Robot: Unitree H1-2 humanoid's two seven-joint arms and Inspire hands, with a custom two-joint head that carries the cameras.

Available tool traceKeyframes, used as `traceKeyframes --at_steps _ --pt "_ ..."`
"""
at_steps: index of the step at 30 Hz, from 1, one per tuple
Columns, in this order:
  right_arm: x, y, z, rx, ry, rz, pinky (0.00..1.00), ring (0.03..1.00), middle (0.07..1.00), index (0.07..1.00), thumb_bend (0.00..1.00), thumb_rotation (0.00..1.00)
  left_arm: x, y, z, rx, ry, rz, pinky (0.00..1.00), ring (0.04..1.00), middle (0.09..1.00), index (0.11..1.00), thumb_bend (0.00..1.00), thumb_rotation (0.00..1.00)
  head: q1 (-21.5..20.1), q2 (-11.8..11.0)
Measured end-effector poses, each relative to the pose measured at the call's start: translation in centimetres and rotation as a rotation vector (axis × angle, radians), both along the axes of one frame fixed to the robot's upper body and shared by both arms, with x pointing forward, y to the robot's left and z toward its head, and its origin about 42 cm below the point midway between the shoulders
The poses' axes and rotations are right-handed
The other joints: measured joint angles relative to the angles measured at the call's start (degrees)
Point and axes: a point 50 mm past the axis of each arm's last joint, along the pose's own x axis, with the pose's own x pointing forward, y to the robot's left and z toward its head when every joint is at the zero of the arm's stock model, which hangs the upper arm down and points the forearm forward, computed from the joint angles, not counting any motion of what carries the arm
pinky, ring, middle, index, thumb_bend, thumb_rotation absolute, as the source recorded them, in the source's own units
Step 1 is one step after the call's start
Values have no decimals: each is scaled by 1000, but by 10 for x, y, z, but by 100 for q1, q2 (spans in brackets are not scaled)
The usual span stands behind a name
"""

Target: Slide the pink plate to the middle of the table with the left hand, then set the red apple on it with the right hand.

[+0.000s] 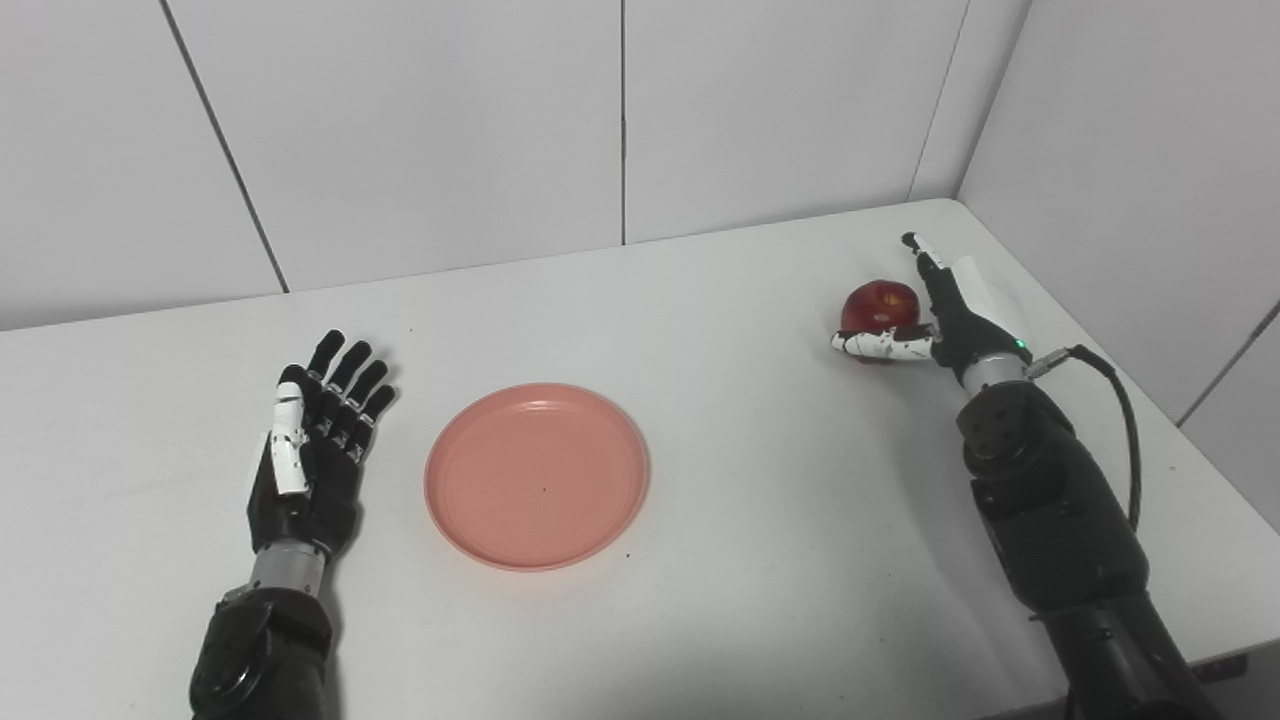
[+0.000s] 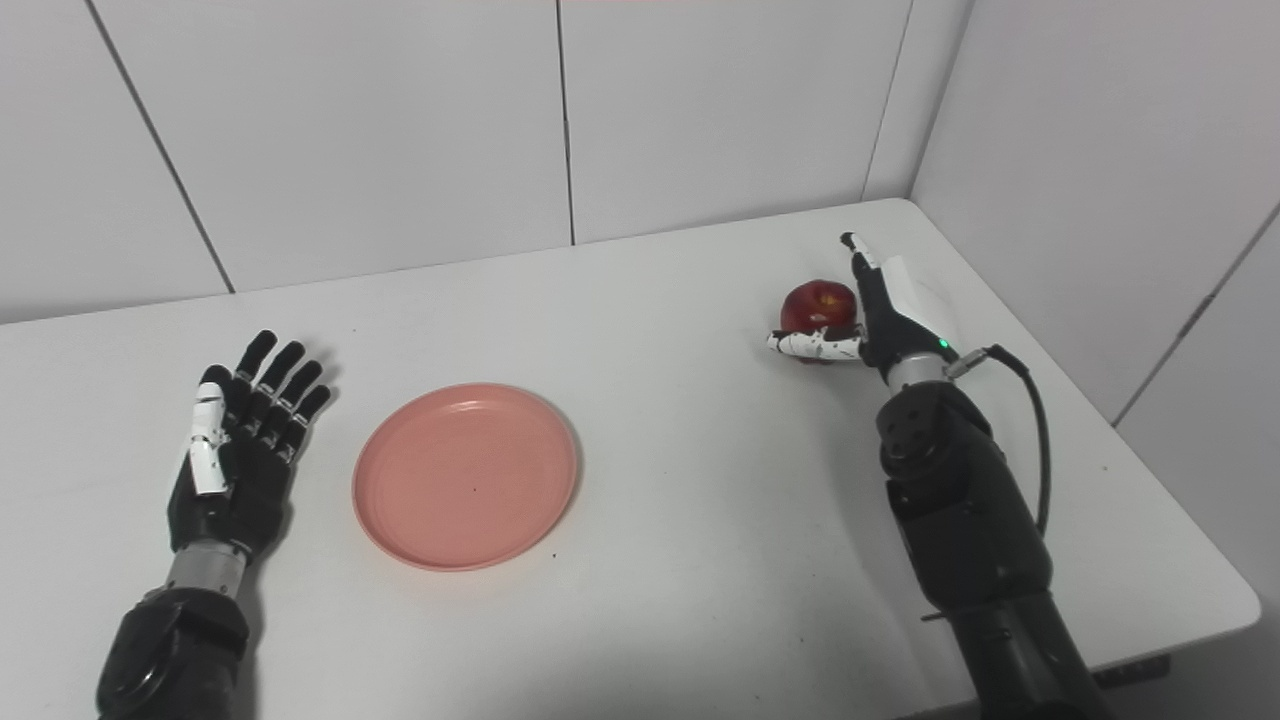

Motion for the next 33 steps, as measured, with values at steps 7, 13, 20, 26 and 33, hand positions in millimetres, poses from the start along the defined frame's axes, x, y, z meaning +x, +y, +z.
traceKeyframes --at_steps 7,13,20,26,33 --pt "5 0 -2 -9 14 3 748 876 928 919 1000 369 -1 0 -1 0 4 0 914 898 905 897 343 1000 -26 0" --pt "9 -2 -3 -16 9 -14 749 876 926 916 1000 373 -1 0 -1 0 3 -1 900 891 902 891 336 1000 -18 9" --pt "11 -7 -6 -19 28 -21 757 879 923 913 1000 380 -1 0 -1 0 4 0 897 890 898 887 328 1000 -18 9" --pt "15 -6 -5 -8 23 -18 770 888 924 910 1000 367 -1 0 -1 0 4 -1 899 894 902 891 331 1000 -26 35" --pt "16 -9 -7 10 33 -21 755 872 905 892 1000 348 -1 0 0 1 4 -3 902 894 903 894 339 1000 -18 44"
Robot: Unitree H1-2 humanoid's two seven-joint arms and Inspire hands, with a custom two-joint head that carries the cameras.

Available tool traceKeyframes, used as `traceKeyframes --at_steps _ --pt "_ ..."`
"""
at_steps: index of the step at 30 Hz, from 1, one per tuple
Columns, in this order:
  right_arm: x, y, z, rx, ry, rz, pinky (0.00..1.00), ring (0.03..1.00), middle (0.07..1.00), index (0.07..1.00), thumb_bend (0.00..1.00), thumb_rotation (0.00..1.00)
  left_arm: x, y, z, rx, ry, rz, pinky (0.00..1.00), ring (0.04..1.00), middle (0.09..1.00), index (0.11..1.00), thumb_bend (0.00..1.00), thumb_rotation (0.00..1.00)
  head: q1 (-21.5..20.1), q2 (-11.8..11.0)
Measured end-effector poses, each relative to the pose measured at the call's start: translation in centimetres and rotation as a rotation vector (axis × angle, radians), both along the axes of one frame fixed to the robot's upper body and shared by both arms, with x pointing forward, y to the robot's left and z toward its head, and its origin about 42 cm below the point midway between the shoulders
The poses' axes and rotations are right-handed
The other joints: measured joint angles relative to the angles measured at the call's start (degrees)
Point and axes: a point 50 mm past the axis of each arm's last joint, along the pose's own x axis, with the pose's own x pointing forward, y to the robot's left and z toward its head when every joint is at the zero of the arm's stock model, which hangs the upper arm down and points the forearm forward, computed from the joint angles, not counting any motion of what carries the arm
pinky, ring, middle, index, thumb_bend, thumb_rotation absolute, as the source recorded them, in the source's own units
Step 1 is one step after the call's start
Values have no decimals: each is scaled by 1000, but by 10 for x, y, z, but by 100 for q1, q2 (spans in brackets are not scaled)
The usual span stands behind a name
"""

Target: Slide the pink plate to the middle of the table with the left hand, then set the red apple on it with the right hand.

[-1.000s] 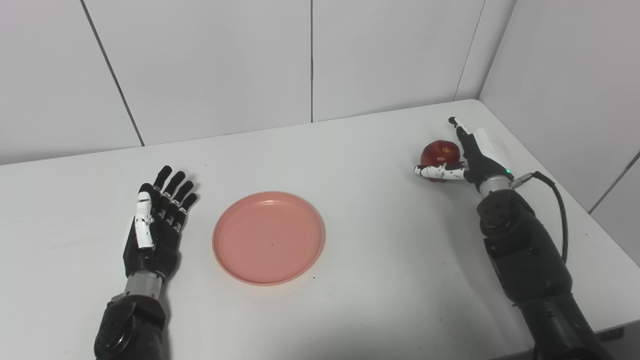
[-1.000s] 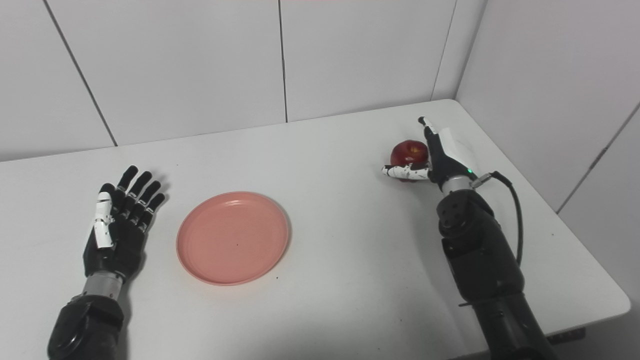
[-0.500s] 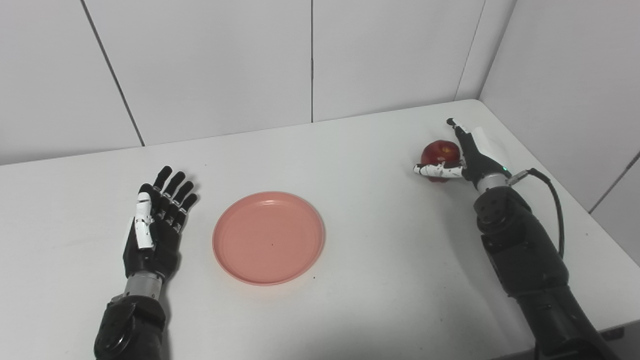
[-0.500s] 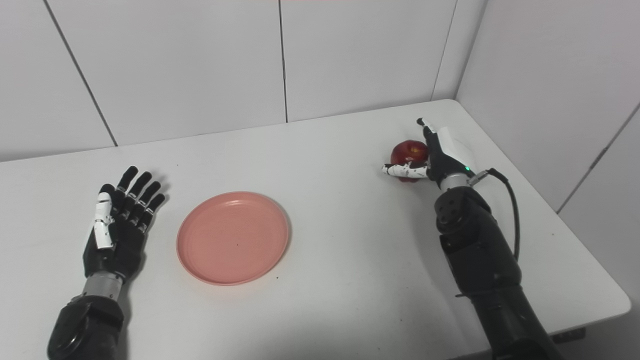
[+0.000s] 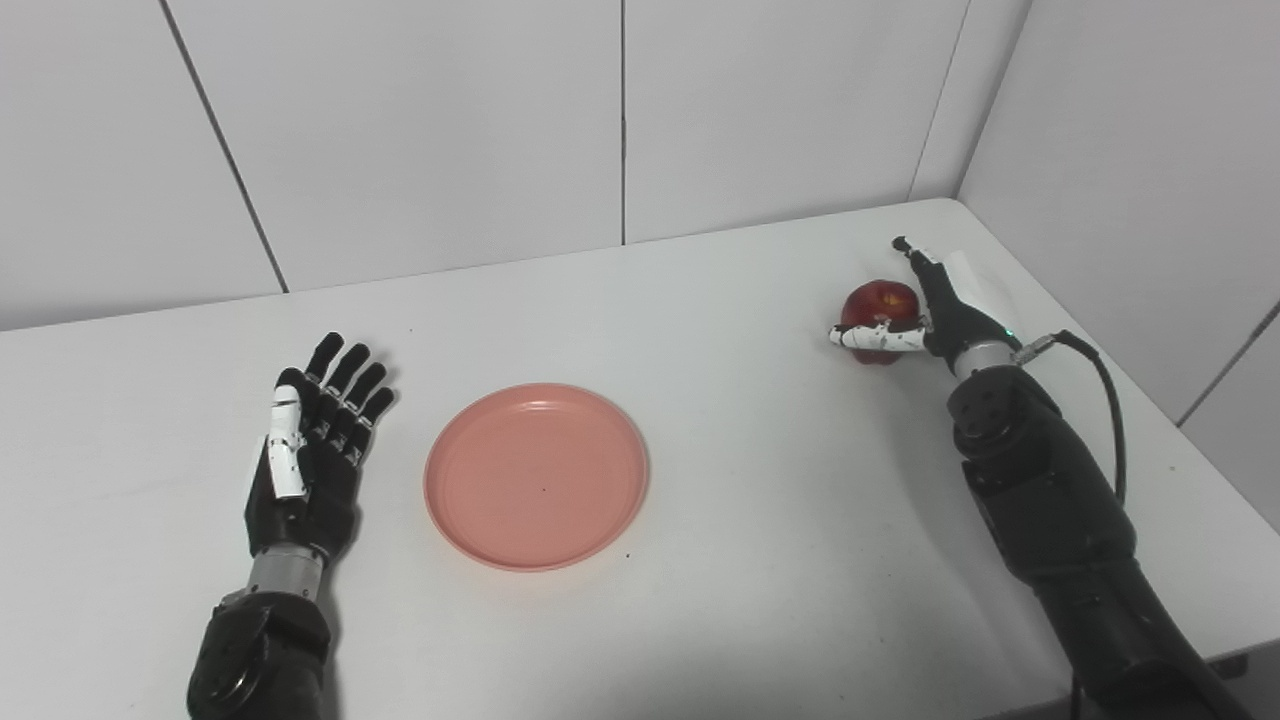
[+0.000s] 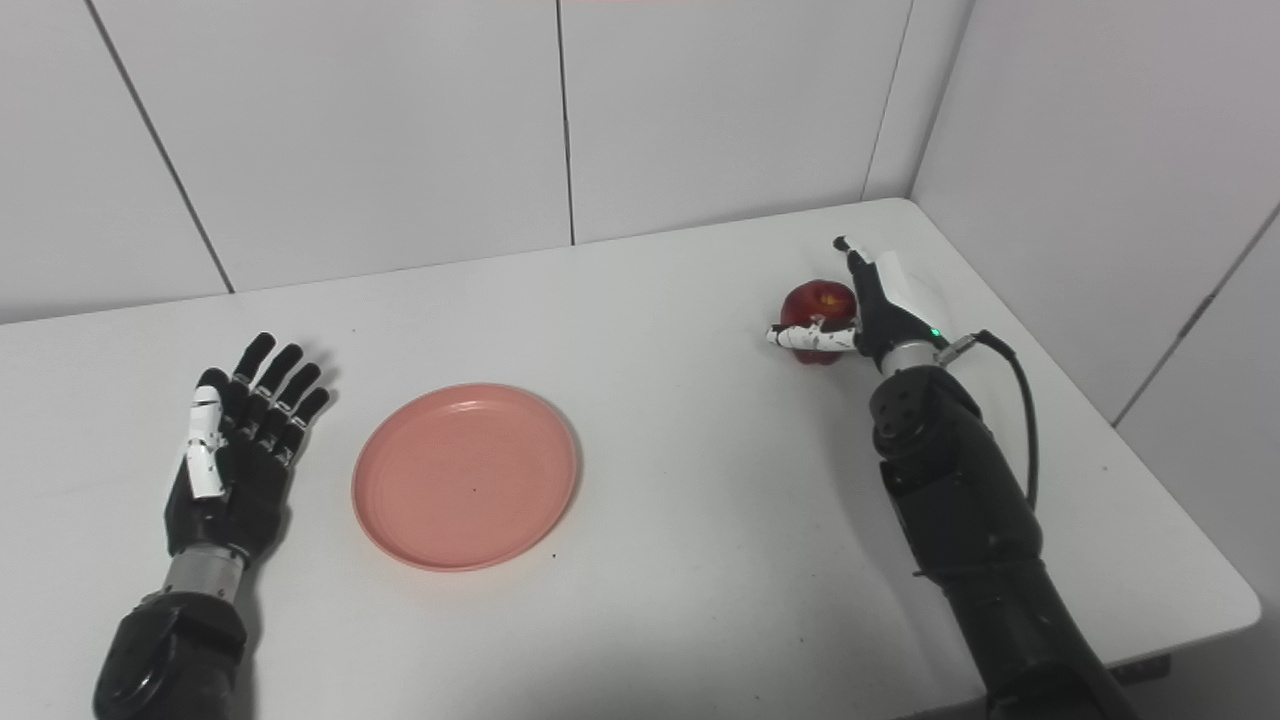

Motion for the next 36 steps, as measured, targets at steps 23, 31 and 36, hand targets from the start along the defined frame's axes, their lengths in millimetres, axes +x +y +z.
traceKeyframes --at_steps 23,31,36 --pt "8 1 -9 24 -6 -13 489 551 603 606 850 147 -4 1 1 1 -3 -1 907 899 906 897 341 1000 26 35" --pt "16 0 -8 4 -6 2 435 497 553 494 553 138 -4 1 0 1 -2 -1 903 898 907 897 339 1000 44 44" --pt "18 0 -7 -18 -4 13 386 457 514 484 521 135 -4 1 0 -6 -1 -2 904 897 906 898 339 1000 44 44"
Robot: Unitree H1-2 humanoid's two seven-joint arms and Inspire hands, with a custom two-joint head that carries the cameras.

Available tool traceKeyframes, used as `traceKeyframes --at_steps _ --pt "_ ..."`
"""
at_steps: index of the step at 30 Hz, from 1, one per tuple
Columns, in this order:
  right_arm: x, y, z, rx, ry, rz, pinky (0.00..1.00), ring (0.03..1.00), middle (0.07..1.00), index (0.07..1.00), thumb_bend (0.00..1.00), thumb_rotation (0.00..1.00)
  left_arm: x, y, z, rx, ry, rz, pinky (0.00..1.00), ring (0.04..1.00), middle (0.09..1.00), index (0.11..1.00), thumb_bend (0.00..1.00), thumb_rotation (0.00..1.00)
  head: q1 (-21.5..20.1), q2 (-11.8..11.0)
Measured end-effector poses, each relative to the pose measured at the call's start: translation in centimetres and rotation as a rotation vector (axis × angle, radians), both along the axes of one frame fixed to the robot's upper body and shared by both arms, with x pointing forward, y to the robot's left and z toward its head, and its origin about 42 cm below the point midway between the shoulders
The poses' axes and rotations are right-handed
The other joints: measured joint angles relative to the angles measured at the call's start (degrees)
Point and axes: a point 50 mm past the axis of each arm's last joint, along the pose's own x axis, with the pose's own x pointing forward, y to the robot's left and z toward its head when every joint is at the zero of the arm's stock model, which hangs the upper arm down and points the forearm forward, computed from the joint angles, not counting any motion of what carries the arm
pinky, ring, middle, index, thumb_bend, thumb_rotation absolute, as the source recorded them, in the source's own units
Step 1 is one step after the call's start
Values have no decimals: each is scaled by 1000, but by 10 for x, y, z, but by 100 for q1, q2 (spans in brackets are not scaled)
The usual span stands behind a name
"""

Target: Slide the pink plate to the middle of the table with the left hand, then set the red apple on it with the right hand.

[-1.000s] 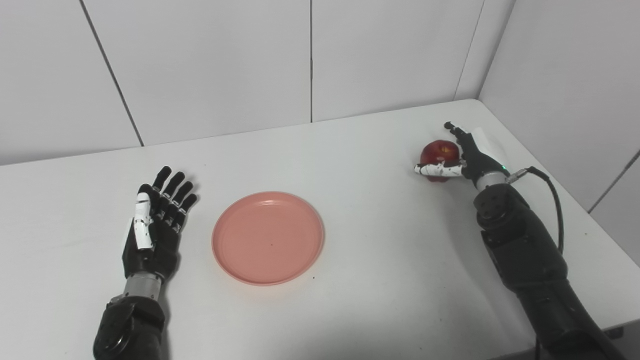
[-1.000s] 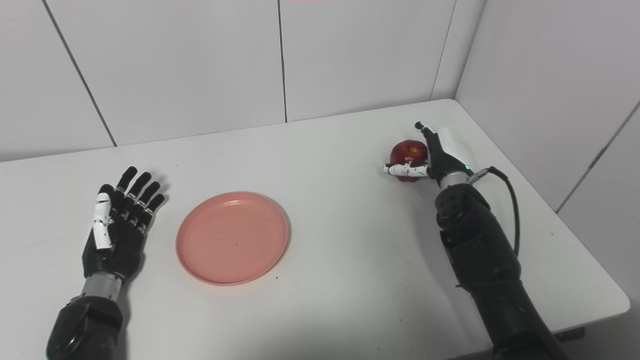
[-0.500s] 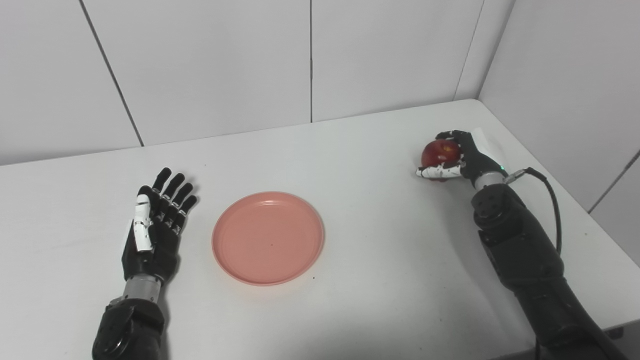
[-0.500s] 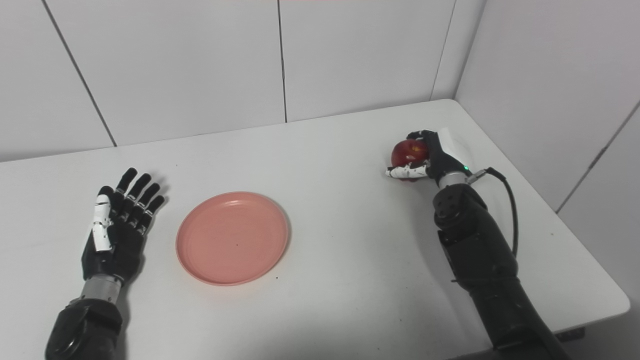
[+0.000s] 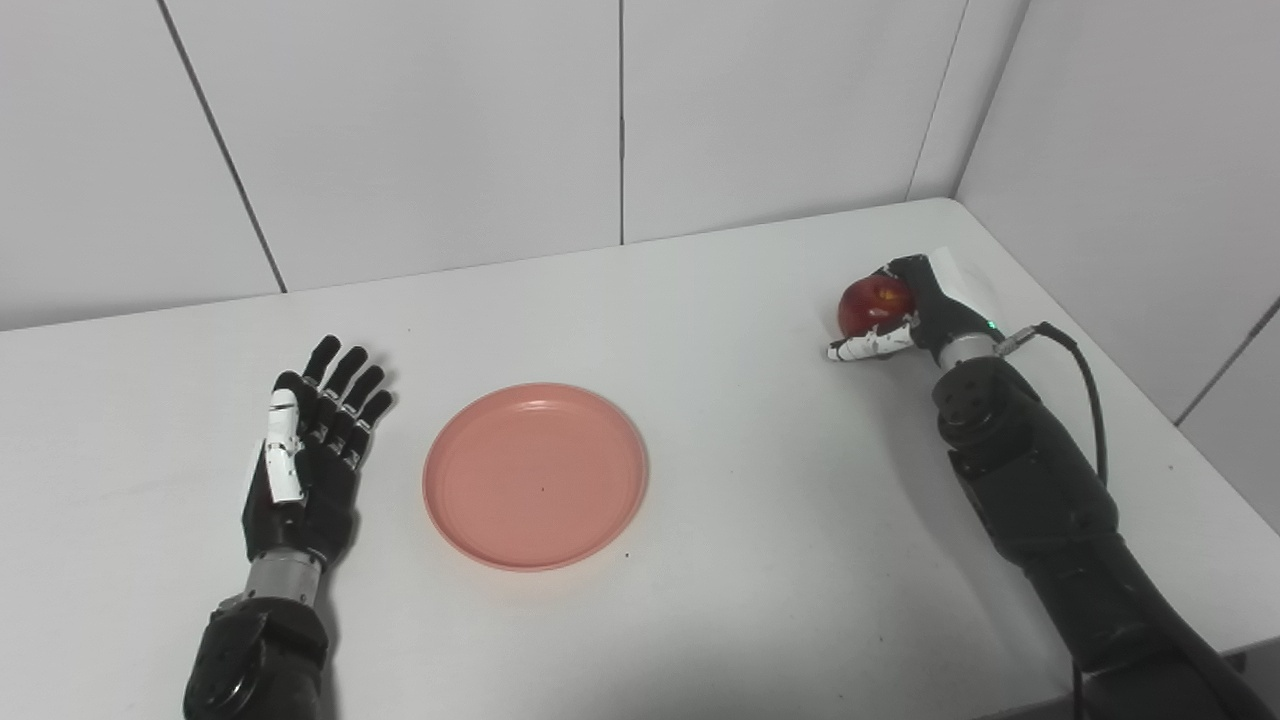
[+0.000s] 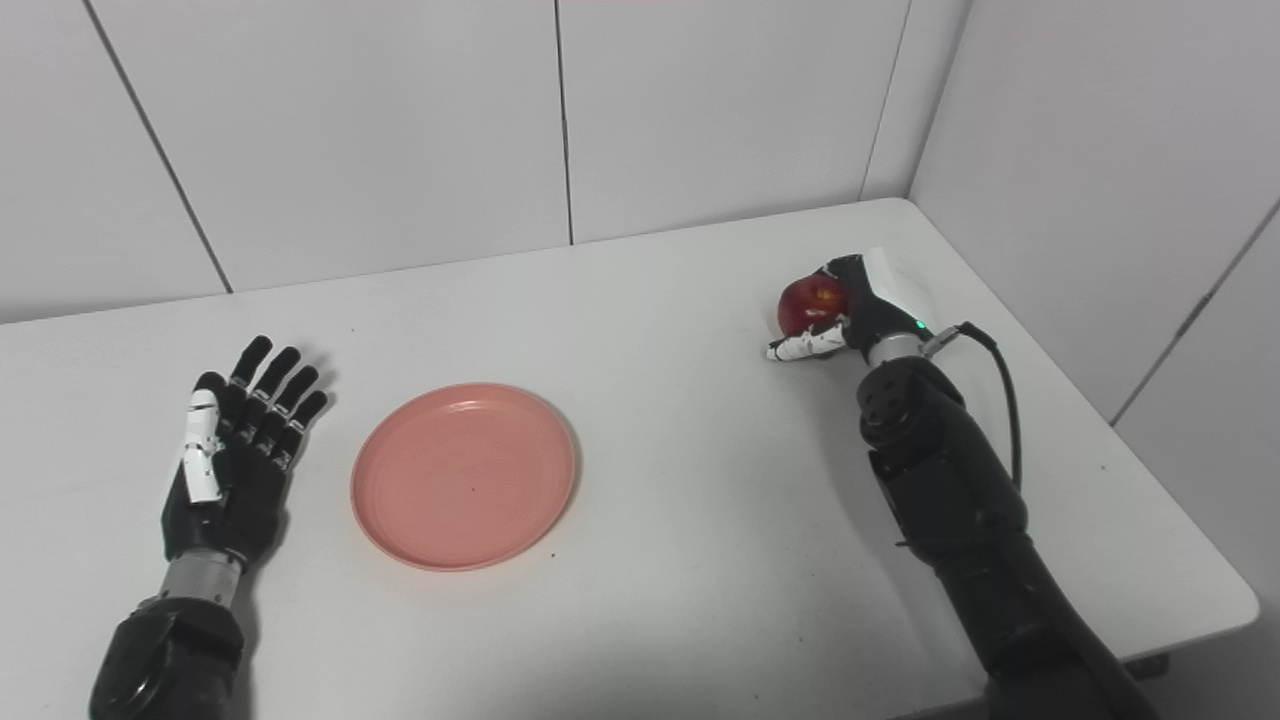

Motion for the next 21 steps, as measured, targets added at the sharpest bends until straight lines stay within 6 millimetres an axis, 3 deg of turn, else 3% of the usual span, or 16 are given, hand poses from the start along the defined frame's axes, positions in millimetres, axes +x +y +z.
traceKeyframes --at_steps 10,21 --pt "-2 1 6 -5 -48 10 370 447 501 483 519 131 0 0 0 1 1 -1 904 895 904 897 339 1000 35 -18" --pt "-12 19 46 -5 -195 55 400 463 504 484 519 133 0 0 0 1 0 0 907 894 903 895 338 1000 53 -9"
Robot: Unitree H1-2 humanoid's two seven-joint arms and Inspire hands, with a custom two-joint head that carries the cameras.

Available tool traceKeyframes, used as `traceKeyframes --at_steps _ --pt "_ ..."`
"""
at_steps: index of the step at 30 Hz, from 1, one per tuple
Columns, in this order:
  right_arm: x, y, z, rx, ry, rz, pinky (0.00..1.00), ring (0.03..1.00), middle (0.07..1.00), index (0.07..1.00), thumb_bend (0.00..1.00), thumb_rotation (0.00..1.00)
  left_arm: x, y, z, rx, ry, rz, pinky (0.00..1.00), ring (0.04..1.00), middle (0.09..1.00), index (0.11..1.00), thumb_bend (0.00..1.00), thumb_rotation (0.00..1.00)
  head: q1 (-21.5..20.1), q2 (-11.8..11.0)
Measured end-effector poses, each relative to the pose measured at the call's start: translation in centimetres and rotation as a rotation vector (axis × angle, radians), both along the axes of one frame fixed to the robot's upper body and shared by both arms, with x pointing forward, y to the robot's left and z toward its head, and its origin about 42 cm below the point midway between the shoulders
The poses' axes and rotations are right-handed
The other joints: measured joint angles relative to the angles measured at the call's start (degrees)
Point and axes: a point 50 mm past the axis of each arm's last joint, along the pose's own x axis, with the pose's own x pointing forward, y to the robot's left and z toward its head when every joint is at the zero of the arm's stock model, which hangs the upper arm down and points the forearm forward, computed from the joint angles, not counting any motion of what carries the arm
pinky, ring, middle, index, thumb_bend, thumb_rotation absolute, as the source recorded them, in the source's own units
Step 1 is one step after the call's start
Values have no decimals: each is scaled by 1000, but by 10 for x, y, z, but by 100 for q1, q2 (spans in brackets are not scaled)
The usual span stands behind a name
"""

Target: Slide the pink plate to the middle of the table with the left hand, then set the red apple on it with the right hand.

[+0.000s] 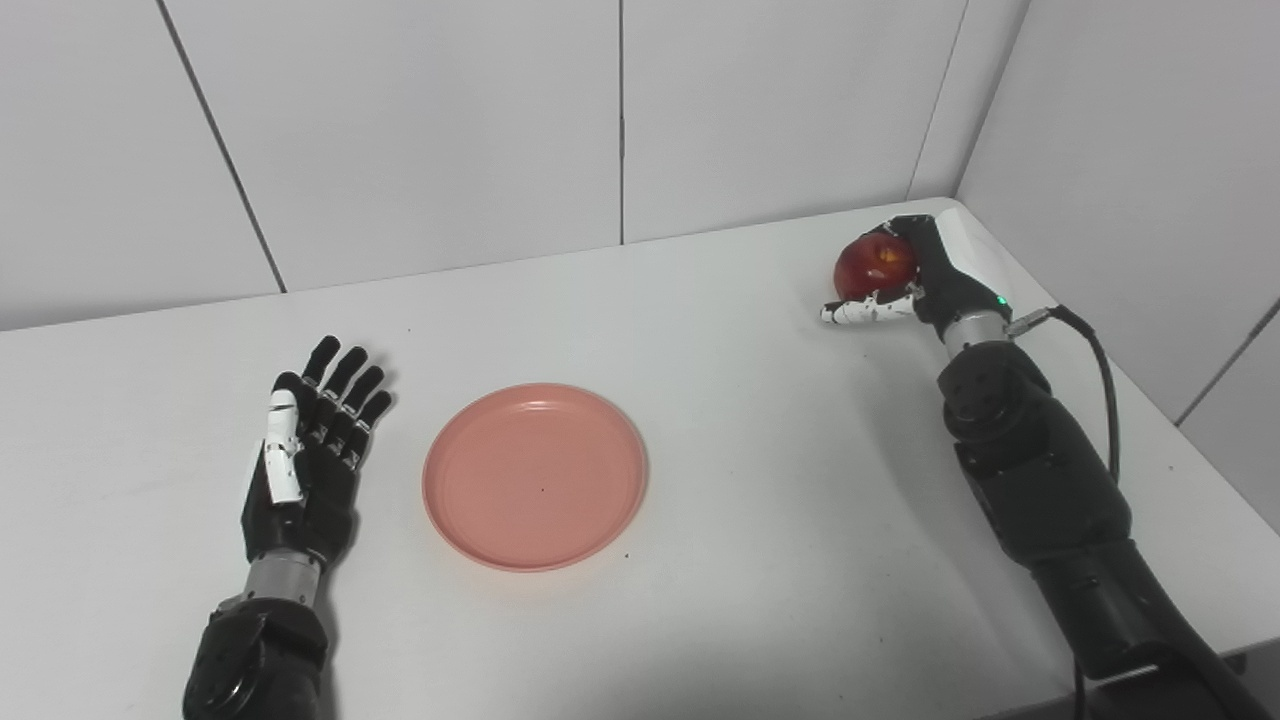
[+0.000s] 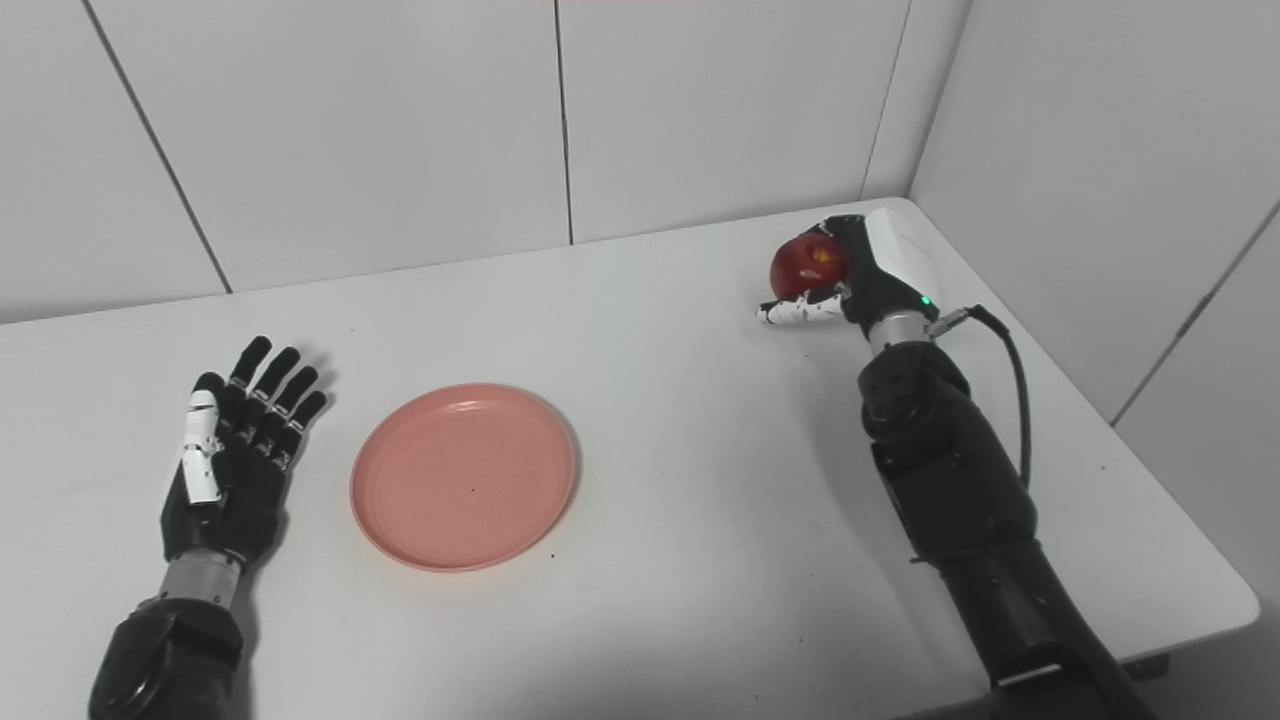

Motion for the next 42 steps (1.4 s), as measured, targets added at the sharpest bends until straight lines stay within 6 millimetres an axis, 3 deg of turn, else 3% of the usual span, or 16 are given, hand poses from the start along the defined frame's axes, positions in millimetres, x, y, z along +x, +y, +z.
traceKeyframes --at_steps 7,20,27,30,42 --pt "-5 11 15 0 -17 20 395 453 498 485 519 133 0 -1 0 1 0 0 898 891 900 894 338 1000 53 -9" --pt "-12 59 36 12 -41 188 390 452 494 484 518 132 -4 -8 1 -3 0 12 891 888 899 891 331 1000 413 -18" --pt "-10 105 39 29 -62 295 415 489 526 483 519 132 -9 -16 2 -11 0 17 890 881 892 886 331 1000 712 9" --pt "-9 123 37 47 -58 339 324 409 495 484 518 133 -10 -18 2 1 -1 16 877 873 886 880 332 1000 887 26" --pt "-9 185 41 90 -62 491 365 433 492 484 519 132 -15 -29 3 -10 4 33 904 891 899 892 333 1000 1485 79"
